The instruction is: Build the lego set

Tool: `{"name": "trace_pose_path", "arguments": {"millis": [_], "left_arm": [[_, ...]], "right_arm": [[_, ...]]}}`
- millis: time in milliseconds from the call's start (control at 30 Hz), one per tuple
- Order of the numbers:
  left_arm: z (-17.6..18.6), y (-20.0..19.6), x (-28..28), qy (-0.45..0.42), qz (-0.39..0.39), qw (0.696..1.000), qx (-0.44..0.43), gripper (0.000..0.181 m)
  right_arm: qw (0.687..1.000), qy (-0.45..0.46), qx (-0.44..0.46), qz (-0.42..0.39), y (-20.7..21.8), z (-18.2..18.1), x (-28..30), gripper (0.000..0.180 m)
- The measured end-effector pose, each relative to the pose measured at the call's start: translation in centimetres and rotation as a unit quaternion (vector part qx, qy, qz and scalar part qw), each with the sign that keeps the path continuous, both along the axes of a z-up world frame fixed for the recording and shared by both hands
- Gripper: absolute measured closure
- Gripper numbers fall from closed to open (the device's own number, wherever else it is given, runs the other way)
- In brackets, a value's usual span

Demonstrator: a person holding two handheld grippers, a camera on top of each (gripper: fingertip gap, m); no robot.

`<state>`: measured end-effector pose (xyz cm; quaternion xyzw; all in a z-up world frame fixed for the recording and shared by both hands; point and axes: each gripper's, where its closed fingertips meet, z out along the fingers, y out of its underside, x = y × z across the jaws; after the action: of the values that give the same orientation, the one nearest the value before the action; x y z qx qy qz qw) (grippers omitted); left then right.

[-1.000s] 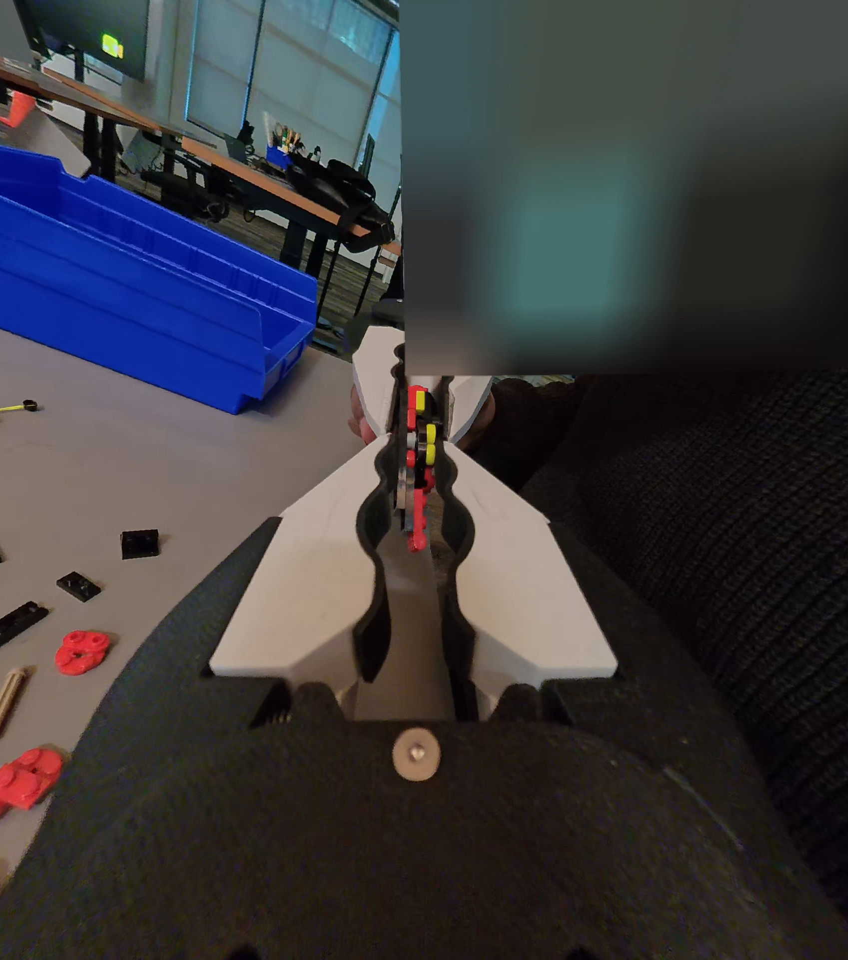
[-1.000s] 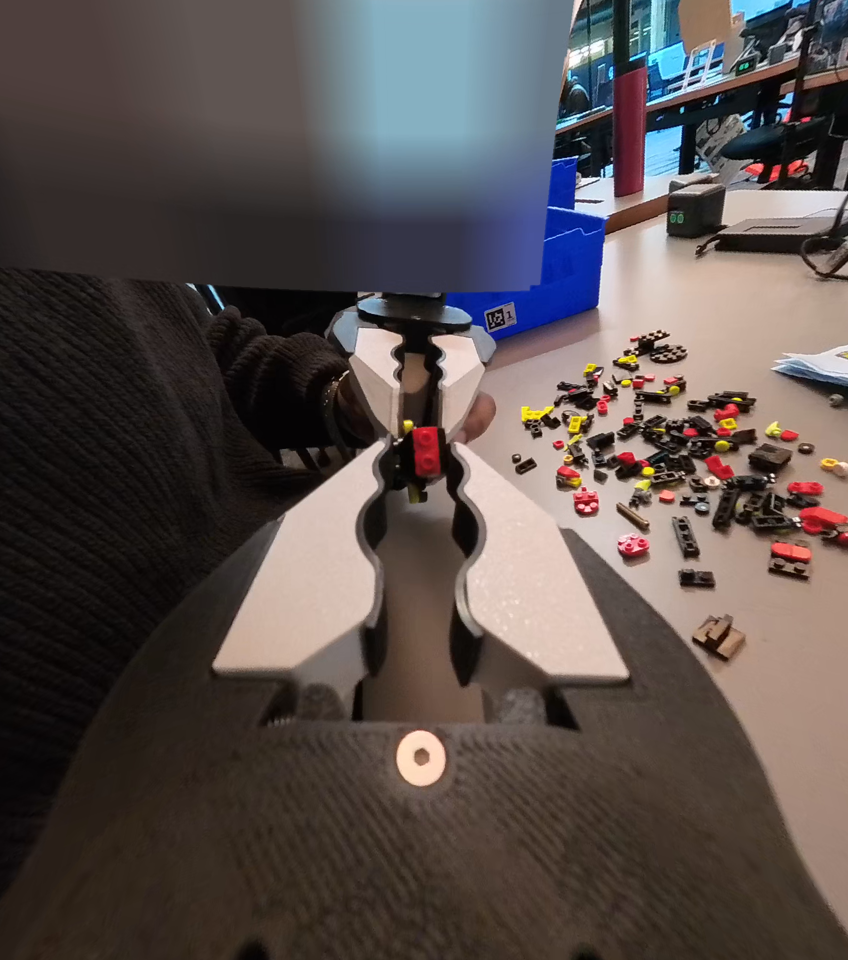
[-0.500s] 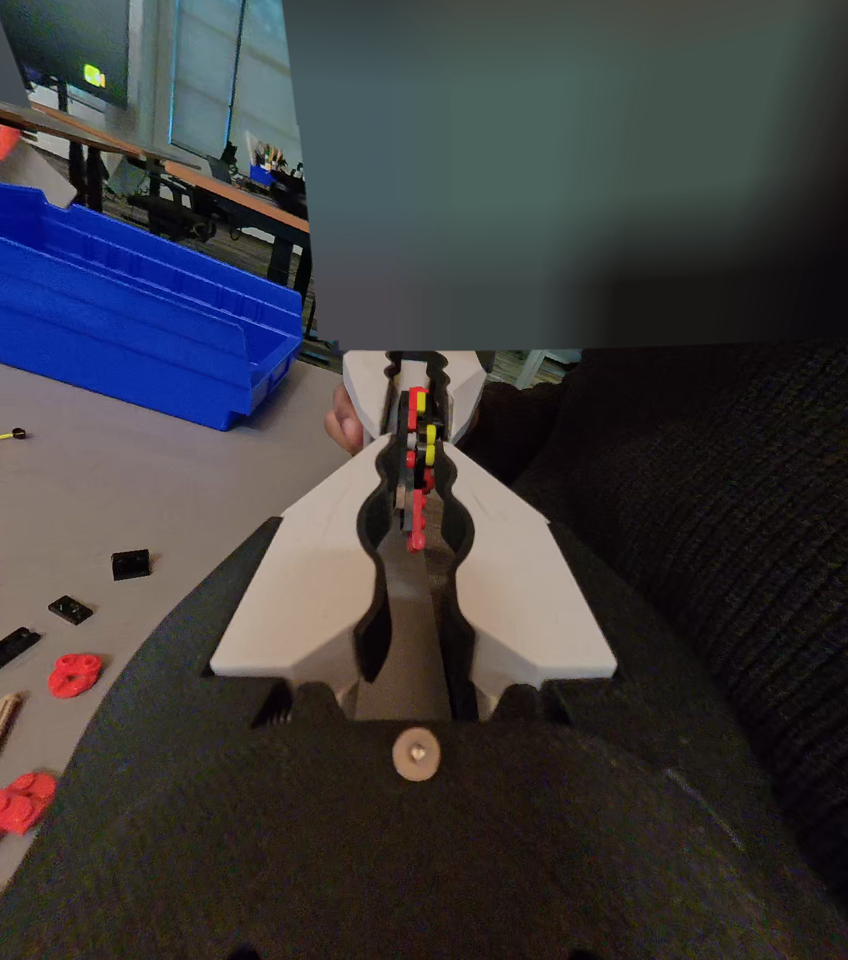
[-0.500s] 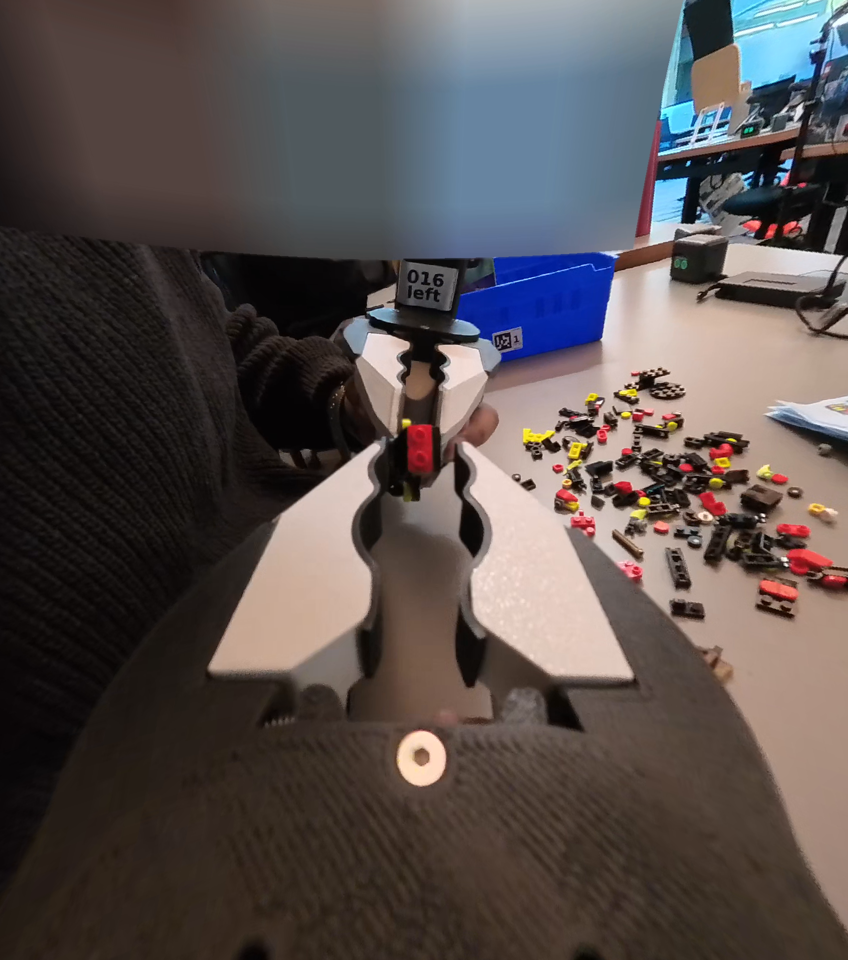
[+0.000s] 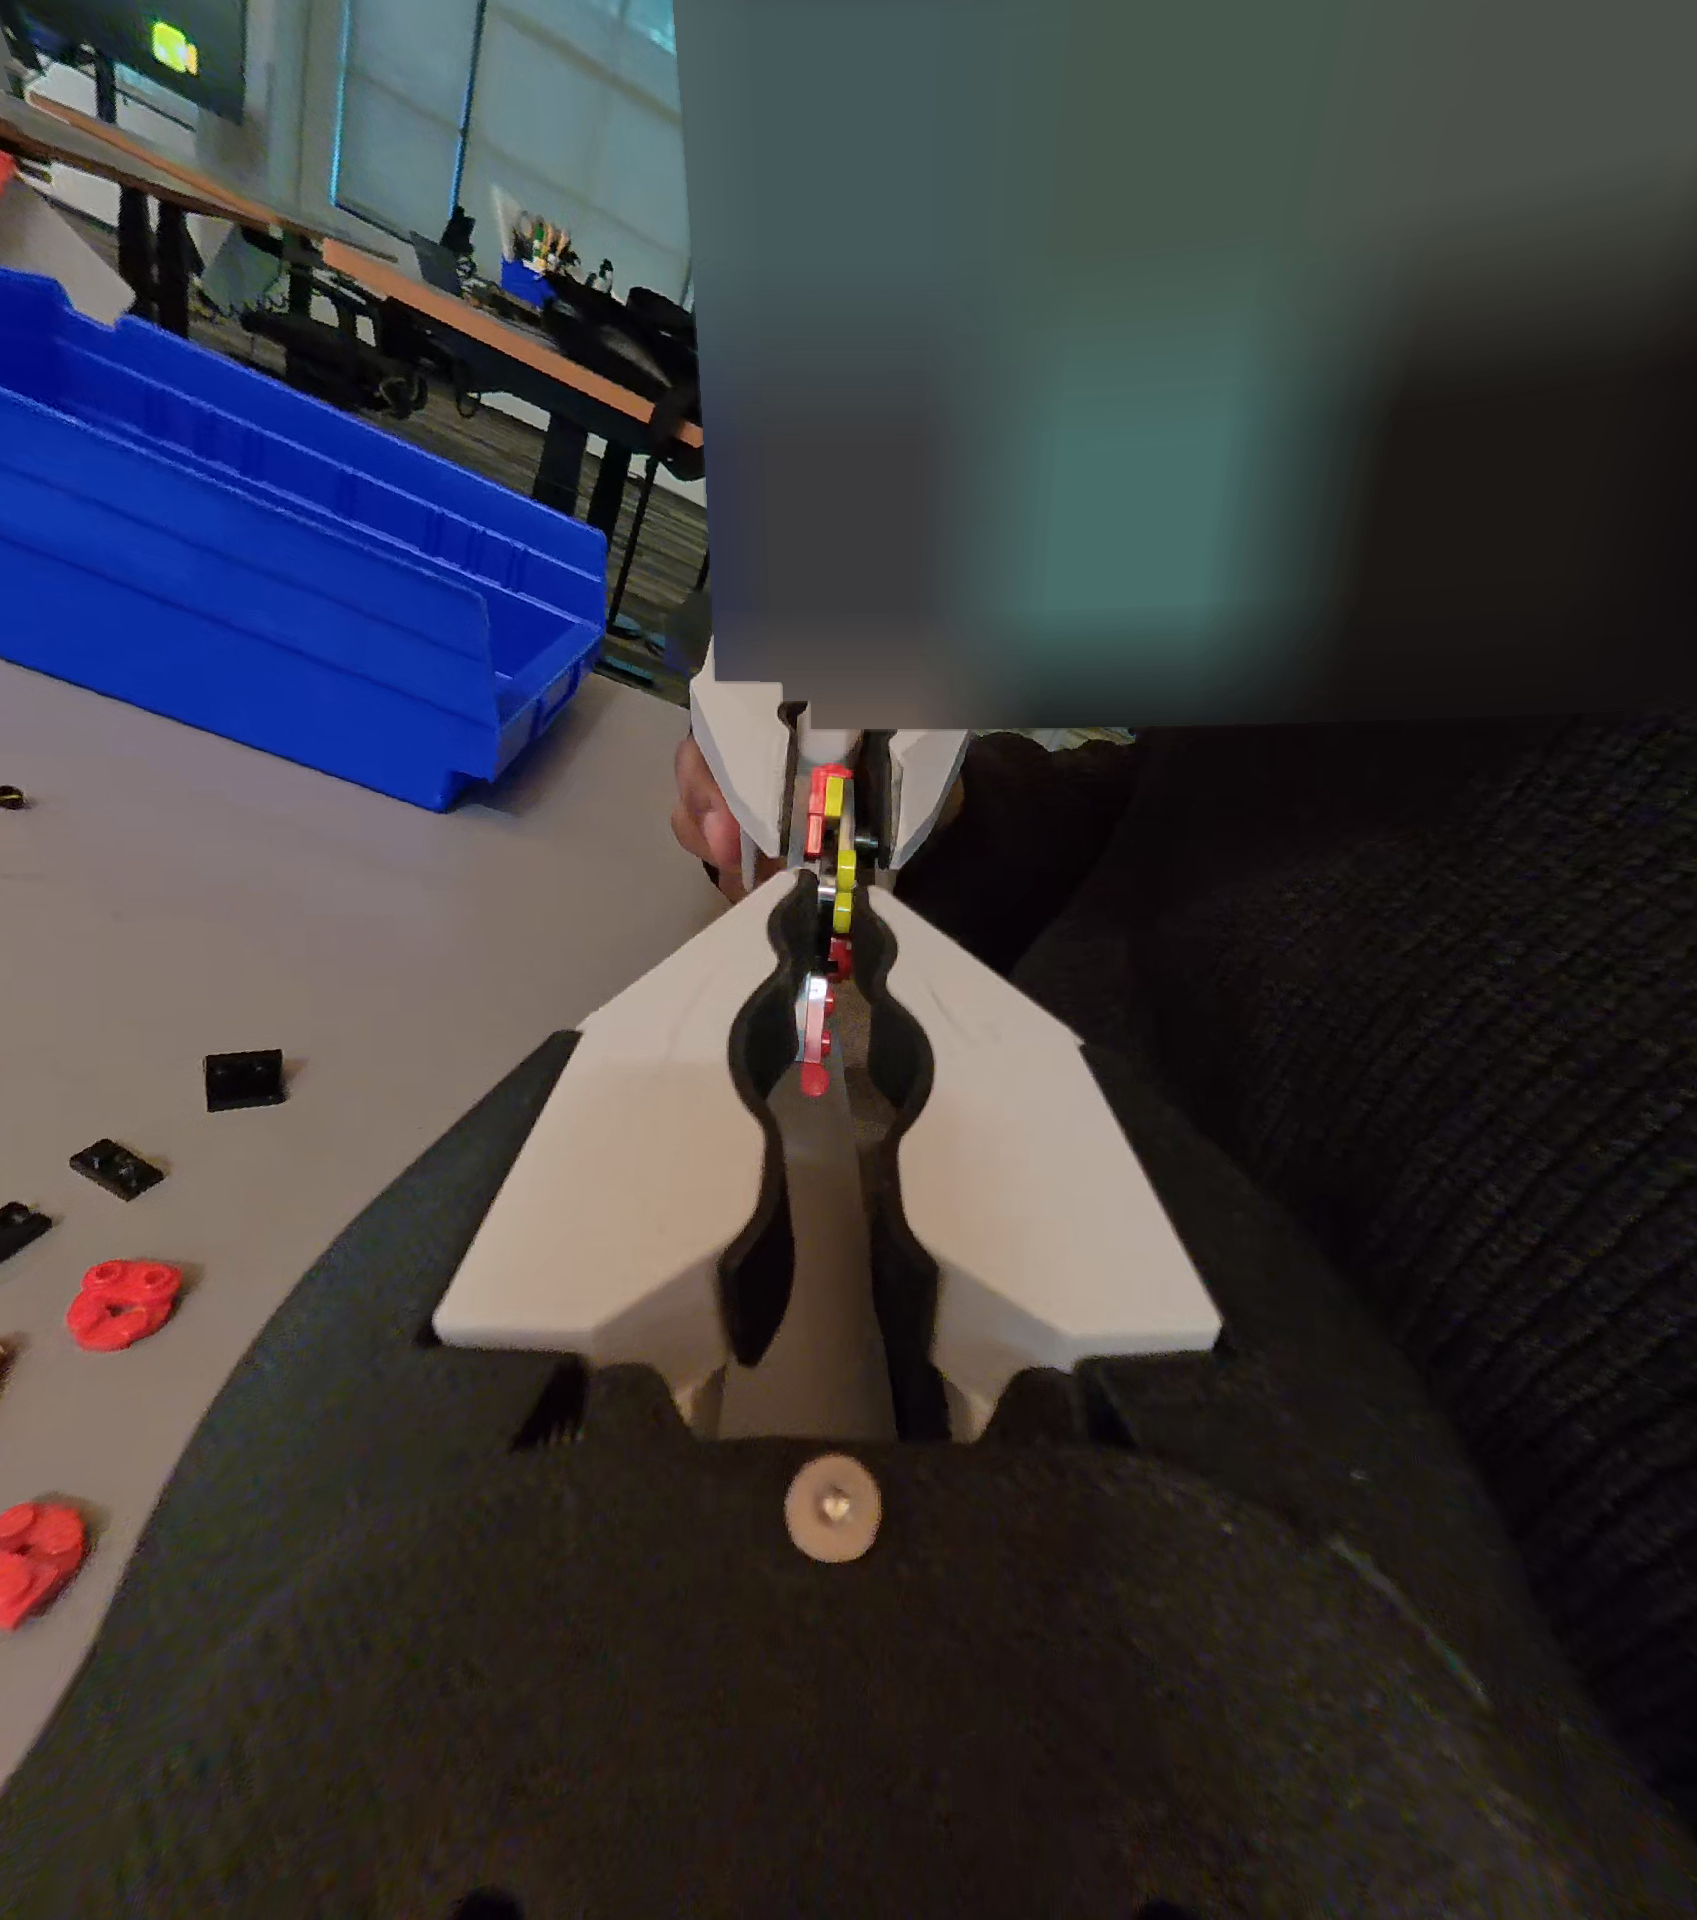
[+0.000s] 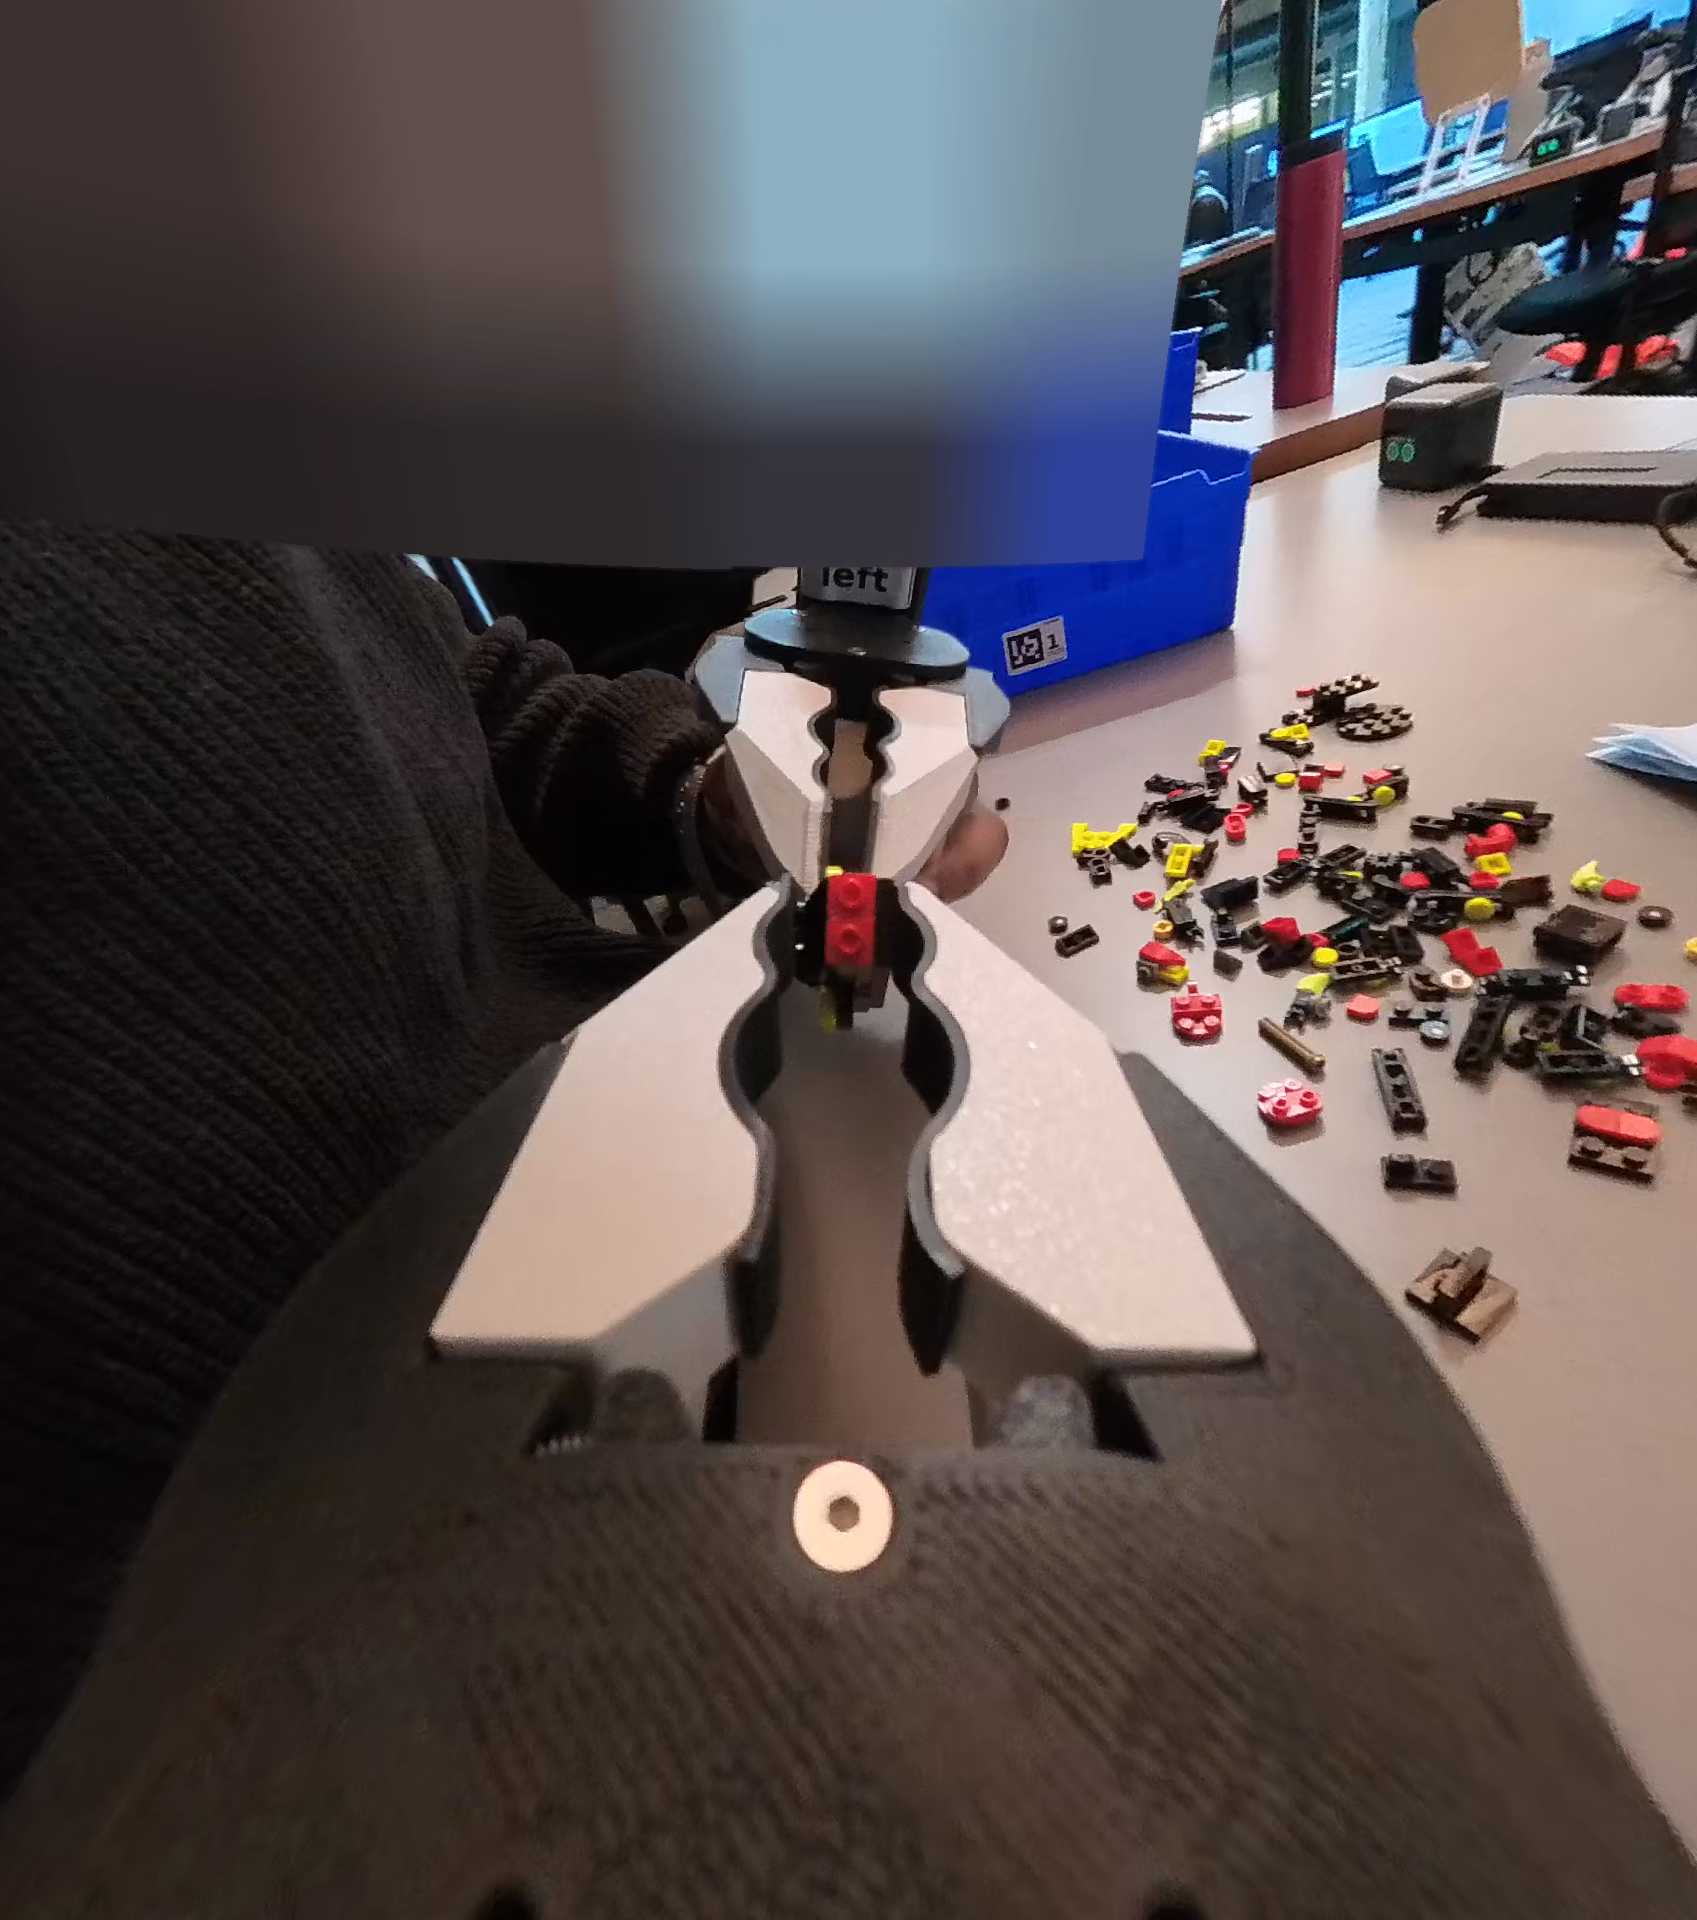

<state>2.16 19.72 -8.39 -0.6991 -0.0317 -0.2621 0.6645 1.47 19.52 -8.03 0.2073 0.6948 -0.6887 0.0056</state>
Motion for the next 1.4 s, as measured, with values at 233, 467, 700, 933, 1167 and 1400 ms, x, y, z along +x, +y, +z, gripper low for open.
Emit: {"name": "trace_pose_path", "arguments": {"millis": [233,467,700,933,1167,1400], "left_arm": [[-0.8,0.2,-1.3,-0.033,0.023,0.999,-0.022,0.161],[-1.8,0.5,-0.9,-0.036,0.010,0.998,-0.049,0.160],[-4.8,0.8,-2.2,-0.055,0.036,0.989,-0.129,0.152],[-7.2,0.8,-2.1,-0.094,0.023,0.976,-0.194,0.148],[-7.3,0.7,-2.3,-0.077,0.031,0.977,-0.198,0.149],[-8.2,0.6,-2.9,-0.075,0.047,0.972,-0.218,0.155]], "right_arm": [[0.999,-0.050,-0.014,-0.010,0.4,-0.6,-0.9,0.164],[0.996,-0.088,-0.022,-0.010,0.4,-1.1,-1.2,0.164],[0.967,-0.241,0.059,-0.066,1.7,-7.3,-3.0,0.163],[0.931,-0.348,0.080,-0.081,2.5,-10.7,-3.1,0.155],[0.943,-0.255,0.162,-0.138,4.2,-10.9,-4.5,0.137],[0.928,-0.185,0.284,-0.155,4.4,-11.7,-3.8,0.134]]}}
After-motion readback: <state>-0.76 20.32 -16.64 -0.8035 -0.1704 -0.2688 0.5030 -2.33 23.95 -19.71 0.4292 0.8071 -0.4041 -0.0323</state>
